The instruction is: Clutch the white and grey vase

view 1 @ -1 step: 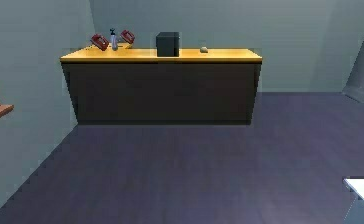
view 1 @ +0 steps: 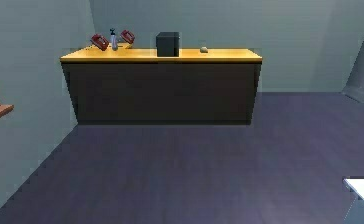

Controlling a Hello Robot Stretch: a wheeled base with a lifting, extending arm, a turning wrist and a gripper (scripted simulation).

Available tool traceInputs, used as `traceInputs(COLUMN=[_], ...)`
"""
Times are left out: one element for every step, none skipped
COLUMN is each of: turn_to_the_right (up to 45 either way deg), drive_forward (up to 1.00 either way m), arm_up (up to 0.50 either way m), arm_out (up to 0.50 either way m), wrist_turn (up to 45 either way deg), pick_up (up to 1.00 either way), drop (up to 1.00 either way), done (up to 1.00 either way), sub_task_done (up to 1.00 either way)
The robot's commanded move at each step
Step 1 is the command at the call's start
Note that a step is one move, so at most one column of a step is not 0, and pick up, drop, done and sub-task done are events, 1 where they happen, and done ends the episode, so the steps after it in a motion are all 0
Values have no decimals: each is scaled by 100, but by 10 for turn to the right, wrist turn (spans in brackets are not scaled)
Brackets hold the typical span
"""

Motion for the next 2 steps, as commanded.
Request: traceInputs(turn_to_the_right=[0,0], drive_forward=[0,0], arm_up=[38,0], arm_out=[0,44], wrist_turn=[0,0], pick_up=[0,0], drop=[0,0], done=[0,0], sub_task_done=[0,0])
